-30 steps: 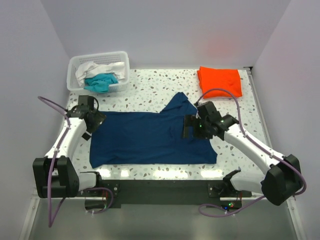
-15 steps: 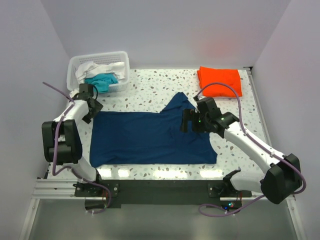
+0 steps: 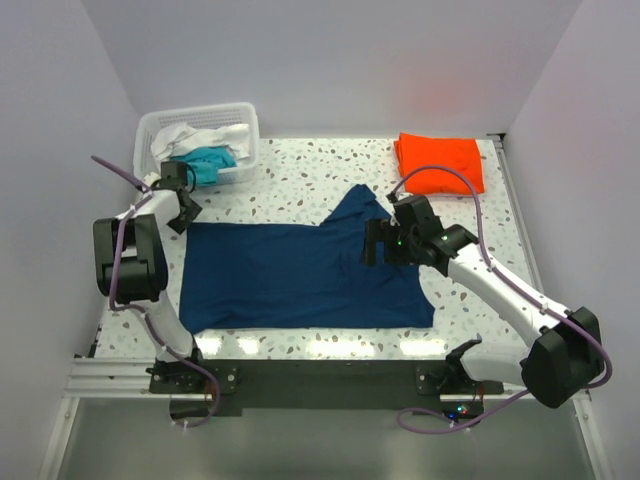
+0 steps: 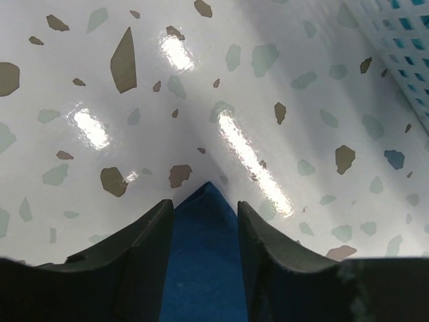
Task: Fold and stack the t-shirts
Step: Fold the tshirt
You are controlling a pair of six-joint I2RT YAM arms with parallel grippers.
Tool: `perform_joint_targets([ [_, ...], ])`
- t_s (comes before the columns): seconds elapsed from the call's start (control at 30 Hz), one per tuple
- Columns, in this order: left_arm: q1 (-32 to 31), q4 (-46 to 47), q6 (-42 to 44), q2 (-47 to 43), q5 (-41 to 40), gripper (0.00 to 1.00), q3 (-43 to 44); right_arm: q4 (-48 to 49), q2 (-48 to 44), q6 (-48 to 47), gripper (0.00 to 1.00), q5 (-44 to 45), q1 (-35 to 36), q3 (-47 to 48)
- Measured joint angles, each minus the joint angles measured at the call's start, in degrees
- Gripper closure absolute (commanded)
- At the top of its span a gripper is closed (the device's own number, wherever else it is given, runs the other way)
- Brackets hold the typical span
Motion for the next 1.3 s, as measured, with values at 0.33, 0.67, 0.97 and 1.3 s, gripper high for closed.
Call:
perform_joint_targets([
  [0.33, 0.0, 0.04, -0.11, 2.32, -0.09, 0.75, 0.13, -0.04, 0.0, -0.26, 0.01, 0.85, 0.0, 0.0],
  [0.67, 0.0, 0.09, 1.07, 3.32, 1.14, 1.0, 1.31, -0.09, 0.74, -0.48, 0.01, 2.84, -0.17, 0.37],
  [0.97, 0.02, 3.78, 3.72, 0.48, 4.66, 1.0, -2.73, 1.81, 17.35, 0.48, 0.03, 10.01, -2.67, 14.91],
  [1.3, 0.0, 6.88, 6.05, -8.83, 7.28, 1.0, -8.28, 4.35, 42.58, 0.24, 0.37, 4.96, -9.31, 34.88],
])
